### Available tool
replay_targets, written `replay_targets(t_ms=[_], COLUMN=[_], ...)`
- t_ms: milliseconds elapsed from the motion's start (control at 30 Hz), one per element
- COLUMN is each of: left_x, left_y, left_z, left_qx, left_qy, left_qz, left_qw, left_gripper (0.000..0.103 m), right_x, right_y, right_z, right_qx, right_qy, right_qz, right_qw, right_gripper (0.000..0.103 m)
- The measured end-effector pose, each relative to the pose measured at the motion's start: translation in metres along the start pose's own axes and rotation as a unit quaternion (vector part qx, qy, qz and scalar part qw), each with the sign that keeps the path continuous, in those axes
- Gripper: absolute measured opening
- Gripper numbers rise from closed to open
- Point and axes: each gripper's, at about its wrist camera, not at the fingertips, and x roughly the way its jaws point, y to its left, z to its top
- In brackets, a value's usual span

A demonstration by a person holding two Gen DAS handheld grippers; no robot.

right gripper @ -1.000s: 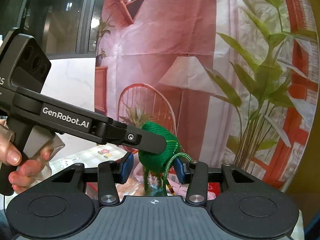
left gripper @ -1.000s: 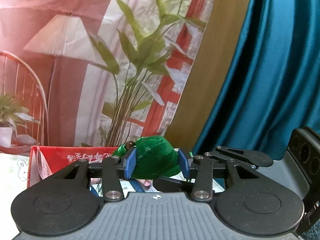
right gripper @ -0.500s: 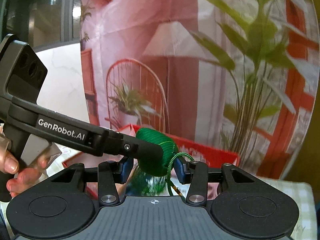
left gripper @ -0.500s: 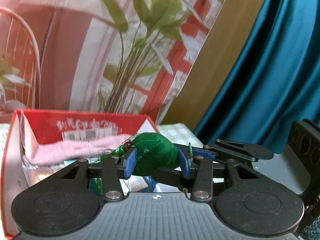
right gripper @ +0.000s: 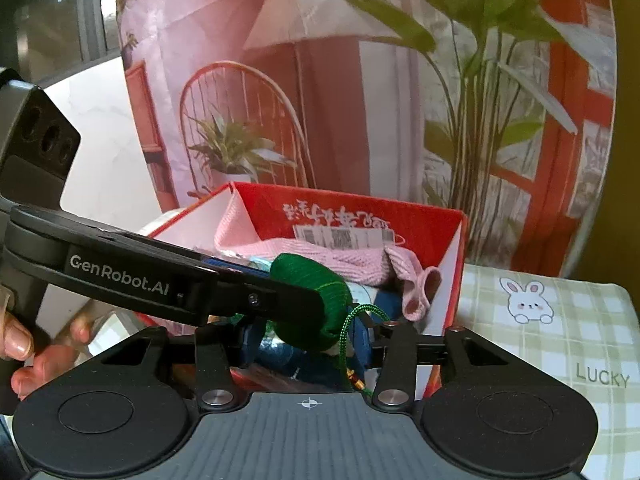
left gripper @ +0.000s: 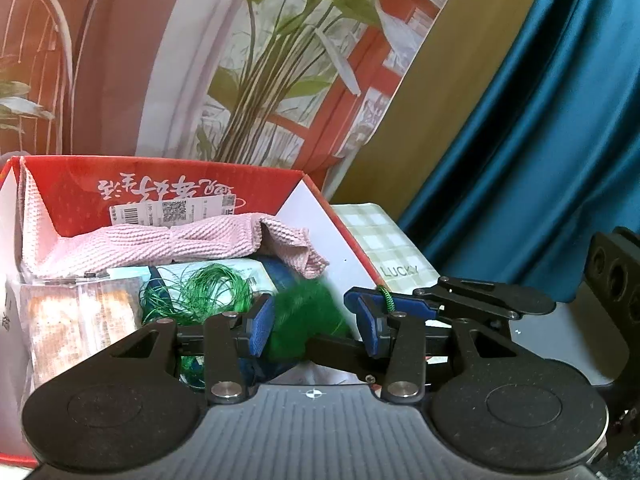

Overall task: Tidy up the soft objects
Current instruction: 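Lower the green pouch into the red box and open both tools, then withdraw both tools from the box toward the white cloth bundle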

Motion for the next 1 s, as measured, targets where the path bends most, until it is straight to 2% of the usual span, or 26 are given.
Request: replay_targets(t_ms=[433,633,1000], left_x=[-0.027,-0.042,-0.067], left_y=[-0.003,-0.003,-0.005], left_z=[-0.004,-0.013,-0.025], left_qx=[0.022,0.024,0.034], left_qy=[-0.019,-0.023,-0.036], left_qz=[0.042,0.055,0.071], left_qw=[0.9987,0.9979,0.9963], left_gripper=[0.049,0.049,0.049], right_x=[-0.012,-0.021,-0.044], right_y=[0.000,-0.006,-0.003], right_z=[-0.008,-0.019,-0.023], right_qx=[0.001,0.038,0.040], right_qy=[0.021,0.019,0.028], right_qz=[-0.012,-0.011,-0.023], right_qw=[1.000,0.999,0.999], right_gripper=[0.062,0.066,0.067])
